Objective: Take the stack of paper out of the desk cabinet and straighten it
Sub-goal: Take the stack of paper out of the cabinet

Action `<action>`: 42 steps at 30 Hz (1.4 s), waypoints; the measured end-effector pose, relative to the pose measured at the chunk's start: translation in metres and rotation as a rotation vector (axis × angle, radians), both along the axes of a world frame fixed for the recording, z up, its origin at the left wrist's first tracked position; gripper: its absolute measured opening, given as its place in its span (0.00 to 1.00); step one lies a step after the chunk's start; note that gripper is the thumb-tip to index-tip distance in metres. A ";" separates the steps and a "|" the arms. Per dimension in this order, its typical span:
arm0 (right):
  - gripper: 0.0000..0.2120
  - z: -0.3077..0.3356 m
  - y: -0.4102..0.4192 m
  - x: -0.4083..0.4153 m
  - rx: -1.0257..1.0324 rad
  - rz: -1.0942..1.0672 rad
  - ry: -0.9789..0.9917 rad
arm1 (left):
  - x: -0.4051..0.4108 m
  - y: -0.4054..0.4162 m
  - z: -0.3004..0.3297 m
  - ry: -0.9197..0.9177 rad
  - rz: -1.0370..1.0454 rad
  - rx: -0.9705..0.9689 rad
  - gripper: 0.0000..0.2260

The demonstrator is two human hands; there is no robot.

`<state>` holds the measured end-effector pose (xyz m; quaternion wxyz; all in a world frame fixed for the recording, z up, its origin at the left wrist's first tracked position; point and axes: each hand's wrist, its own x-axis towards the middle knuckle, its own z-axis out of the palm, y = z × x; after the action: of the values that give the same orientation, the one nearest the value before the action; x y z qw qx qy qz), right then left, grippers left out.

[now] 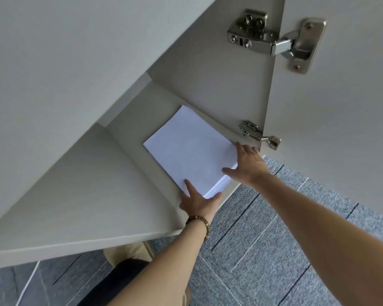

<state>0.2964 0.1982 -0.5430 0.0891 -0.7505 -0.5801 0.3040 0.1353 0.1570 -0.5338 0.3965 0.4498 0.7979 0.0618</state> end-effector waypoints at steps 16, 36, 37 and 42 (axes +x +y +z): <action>0.35 -0.008 -0.121 0.008 -0.080 -0.272 0.238 | -0.005 -0.120 0.001 -0.049 -0.048 0.034 0.49; 0.21 -0.020 -0.086 0.030 -0.273 -0.253 0.519 | 0.001 -0.096 0.014 -0.315 0.609 0.128 0.24; 0.22 -0.019 -0.092 0.035 -0.283 -0.256 0.537 | -0.001 -0.094 0.014 -0.362 0.632 0.077 0.22; 0.21 0.001 -0.121 0.051 -0.313 -0.345 0.770 | -0.008 -0.097 0.032 -0.620 0.553 -0.217 0.13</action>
<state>0.3476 0.0771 -0.5417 0.2335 -0.6728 -0.3182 0.6258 0.1278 0.0599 -0.5022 0.6312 0.1347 0.7333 0.2138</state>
